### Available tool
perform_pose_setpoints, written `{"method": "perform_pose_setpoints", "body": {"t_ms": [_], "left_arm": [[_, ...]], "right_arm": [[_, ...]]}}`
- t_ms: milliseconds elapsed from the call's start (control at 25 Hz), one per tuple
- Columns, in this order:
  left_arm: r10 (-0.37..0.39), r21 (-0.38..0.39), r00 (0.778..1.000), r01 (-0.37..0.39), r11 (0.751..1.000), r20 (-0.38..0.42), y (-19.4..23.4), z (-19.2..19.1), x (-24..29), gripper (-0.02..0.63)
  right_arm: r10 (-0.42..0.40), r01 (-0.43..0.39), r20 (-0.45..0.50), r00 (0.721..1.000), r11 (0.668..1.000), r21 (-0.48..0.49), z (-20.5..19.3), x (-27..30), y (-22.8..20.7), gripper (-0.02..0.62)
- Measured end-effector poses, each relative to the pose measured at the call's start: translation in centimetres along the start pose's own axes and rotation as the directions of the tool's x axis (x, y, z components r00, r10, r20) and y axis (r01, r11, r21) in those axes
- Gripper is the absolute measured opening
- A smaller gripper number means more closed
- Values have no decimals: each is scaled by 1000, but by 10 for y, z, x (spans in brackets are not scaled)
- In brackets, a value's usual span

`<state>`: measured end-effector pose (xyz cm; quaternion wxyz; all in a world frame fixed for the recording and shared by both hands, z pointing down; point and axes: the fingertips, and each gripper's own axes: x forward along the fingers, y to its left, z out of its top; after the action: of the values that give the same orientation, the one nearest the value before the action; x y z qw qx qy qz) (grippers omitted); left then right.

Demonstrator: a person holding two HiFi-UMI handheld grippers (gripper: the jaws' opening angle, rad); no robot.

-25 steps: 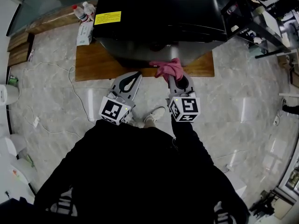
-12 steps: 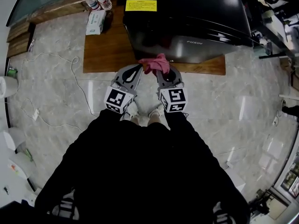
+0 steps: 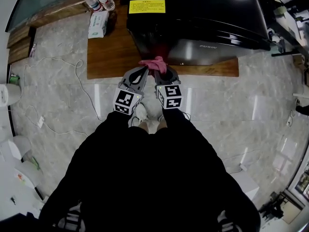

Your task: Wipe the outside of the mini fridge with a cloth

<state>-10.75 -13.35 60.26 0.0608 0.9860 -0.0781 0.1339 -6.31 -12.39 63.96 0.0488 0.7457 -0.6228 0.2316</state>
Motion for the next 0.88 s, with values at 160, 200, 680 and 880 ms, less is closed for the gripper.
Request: {"method": "perform_pose_setpoints", "body": {"t_ms": [160, 200, 680, 880], "left_arm": [[13, -14, 999, -13, 1000, -33, 6, -17, 12, 5], [15, -16, 999, -15, 1000, -39, 6, -20, 14, 6], [-59, -4, 996, 59, 998, -63, -40, -26, 62, 5], [-113, 7, 991, 114, 993, -66, -79, -23, 91, 5]], "right_arm": [[-17, 17, -11, 1000, 999, 40, -11, 17, -9, 66], [-20, 21, -14, 1000, 999, 45, -13, 18, -11, 66], [-140, 146, -56, 989, 981, 129, -35, -15, -91, 66], [-210, 217, -59, 976, 963, 158, -41, -45, -143, 66]]}}
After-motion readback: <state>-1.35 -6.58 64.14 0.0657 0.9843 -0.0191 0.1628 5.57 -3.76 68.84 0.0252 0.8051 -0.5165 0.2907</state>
